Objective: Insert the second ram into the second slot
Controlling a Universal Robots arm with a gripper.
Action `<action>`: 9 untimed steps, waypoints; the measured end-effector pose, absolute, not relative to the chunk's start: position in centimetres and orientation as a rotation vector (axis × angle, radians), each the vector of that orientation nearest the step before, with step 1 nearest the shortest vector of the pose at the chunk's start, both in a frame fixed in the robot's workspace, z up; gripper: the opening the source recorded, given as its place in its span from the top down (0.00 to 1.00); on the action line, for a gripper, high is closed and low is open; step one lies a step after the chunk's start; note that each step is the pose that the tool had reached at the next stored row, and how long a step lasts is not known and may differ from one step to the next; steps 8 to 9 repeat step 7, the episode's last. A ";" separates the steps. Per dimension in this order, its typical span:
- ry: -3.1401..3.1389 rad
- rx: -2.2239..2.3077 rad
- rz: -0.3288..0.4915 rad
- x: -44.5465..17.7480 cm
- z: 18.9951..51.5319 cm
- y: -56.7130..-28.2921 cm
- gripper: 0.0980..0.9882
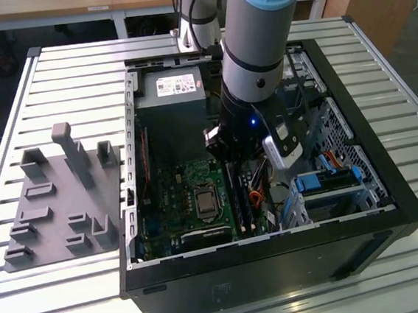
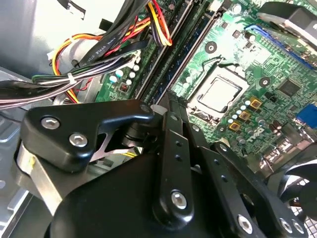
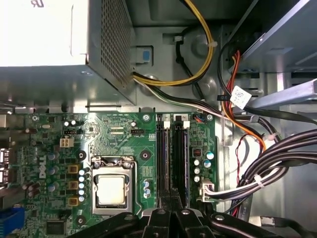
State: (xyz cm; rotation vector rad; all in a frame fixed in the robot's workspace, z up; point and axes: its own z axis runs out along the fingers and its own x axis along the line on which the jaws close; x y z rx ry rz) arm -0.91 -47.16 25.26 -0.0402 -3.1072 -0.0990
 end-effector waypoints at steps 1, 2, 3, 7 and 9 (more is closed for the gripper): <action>-3.107 -0.040 -0.099 -0.9 25.3 -47.2 0.99; -3.107 -0.040 -0.100 -0.9 25.3 -47.2 0.99; -3.107 -0.040 -0.100 -0.9 25.3 -47.2 0.99; -3.107 -0.040 -0.100 -0.9 25.3 -47.2 0.99; -3.107 -0.040 -0.100 -0.9 25.3 -47.2 0.99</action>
